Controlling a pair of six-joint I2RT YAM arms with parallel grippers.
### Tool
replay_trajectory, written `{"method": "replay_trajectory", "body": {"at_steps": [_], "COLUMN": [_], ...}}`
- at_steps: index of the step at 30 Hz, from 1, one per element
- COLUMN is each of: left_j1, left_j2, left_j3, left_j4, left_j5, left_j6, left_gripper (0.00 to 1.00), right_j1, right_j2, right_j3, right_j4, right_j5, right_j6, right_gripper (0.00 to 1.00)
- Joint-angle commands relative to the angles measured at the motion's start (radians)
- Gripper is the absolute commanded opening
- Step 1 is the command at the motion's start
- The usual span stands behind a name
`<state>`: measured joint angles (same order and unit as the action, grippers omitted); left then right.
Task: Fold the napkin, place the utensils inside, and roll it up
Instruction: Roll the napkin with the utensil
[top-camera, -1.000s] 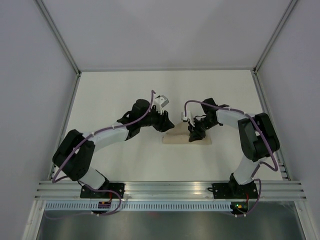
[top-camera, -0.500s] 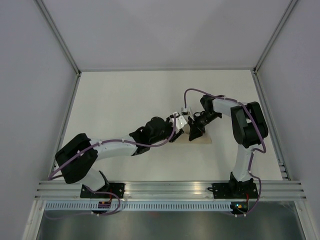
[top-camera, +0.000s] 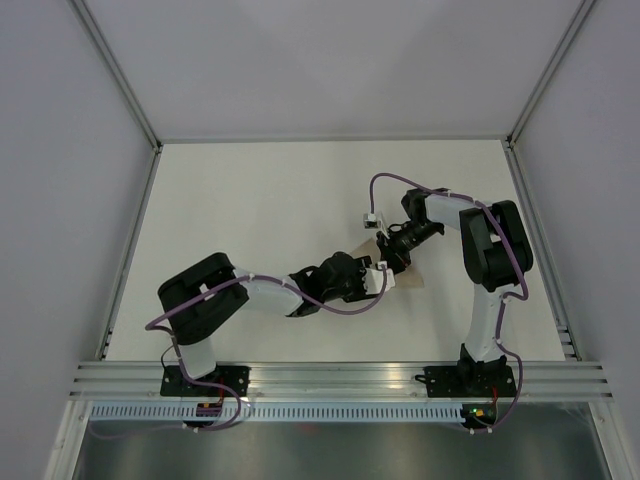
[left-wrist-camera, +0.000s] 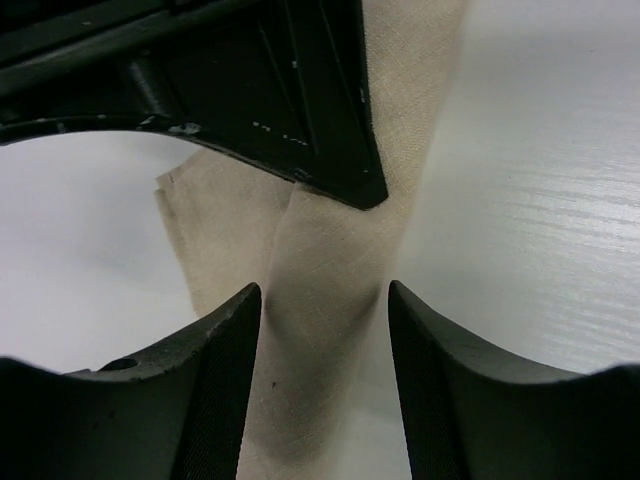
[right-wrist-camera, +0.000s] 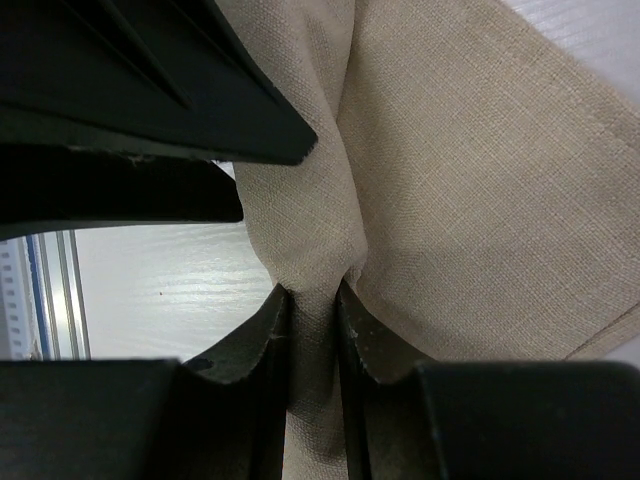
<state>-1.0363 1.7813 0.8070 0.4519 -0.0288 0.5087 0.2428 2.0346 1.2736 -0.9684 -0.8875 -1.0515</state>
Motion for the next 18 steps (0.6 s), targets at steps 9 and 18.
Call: {"method": "replay_trajectory", "body": {"at_steps": [9,18], "left_j1": [-0.024,-0.025], "left_j2": [0.108,0.151], "left_j3": [0.070,0.086], "left_j4": [0.056,-0.047], "left_j5": [-0.017,-0.002], "left_j6": [0.128,0.123], "left_gripper": [0.60,0.26], "right_j1": [-0.007,-0.008], "right_j2": [0.065,0.072], "right_j3": [-0.007,-0.008], "right_j4": [0.020,0.023], "right_j5": [0.087,0.082], "right_j6": [-0.053,-0.056], "right_gripper": [0.22,0.22]}}
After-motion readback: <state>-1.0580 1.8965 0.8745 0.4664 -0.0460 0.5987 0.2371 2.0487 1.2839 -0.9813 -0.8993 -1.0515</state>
